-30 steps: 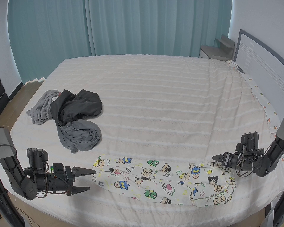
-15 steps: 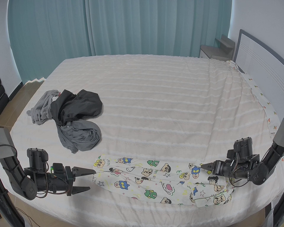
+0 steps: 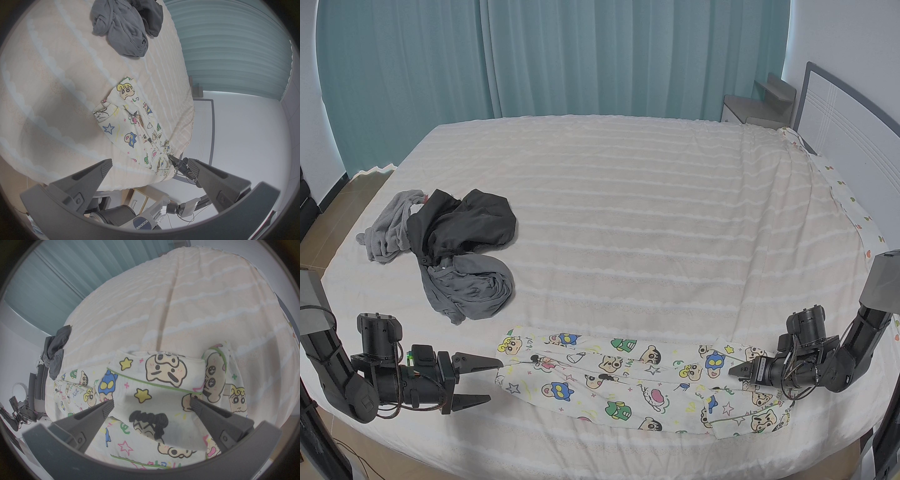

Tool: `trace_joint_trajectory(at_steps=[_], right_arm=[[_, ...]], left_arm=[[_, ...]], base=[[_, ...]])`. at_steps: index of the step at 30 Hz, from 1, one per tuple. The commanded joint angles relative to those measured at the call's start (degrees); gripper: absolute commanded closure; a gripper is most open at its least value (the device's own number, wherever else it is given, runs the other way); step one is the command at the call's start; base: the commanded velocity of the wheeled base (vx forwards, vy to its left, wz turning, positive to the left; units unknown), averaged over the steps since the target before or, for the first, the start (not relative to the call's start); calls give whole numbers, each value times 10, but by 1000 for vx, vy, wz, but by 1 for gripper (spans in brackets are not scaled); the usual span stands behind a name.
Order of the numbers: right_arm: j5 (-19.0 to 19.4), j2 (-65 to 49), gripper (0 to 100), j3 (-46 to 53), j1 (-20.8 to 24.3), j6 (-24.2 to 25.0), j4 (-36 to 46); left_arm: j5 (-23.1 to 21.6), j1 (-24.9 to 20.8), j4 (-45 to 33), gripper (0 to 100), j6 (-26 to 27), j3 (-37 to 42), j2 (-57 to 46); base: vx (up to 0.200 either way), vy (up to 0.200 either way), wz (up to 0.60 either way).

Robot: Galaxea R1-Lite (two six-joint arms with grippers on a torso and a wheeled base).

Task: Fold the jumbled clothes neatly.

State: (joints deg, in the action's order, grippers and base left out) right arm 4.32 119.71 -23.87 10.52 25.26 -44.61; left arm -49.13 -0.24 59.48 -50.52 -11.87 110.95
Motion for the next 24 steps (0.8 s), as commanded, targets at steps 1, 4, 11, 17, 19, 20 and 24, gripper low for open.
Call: trace_joint_trajectory(at_steps=[1,4,11,17,19,20,24], right_arm=[[-2,6,0,1,-1,-3,-4],[-15,-36,0,4,-6,-3,-7],[-20,-204,0,69,-30,8,-7],[-4,-335,0,122,-80,11,-1],[-4,-347,0,129,-80,11,-1],[-4,-368,0,142,-79,9,-2],[-9,-401,0,153,-74,2,-1]], left_arm=[[0,-1,0,0,0,0,1],[1,-1,0,0,0,-2,1],[117,-32,-1,0,1,-42,1],[285,-116,-26,0,53,-126,12],[292,-122,-53,0,86,-144,10],[340,-134,-135,0,139,-202,12],[424,-150,-325,0,183,-334,38]], base=[[0,0,0],[0,0,0],[0,0,0],[0,0,0],[0,0,0],[0,0,0],[0,0,0]])
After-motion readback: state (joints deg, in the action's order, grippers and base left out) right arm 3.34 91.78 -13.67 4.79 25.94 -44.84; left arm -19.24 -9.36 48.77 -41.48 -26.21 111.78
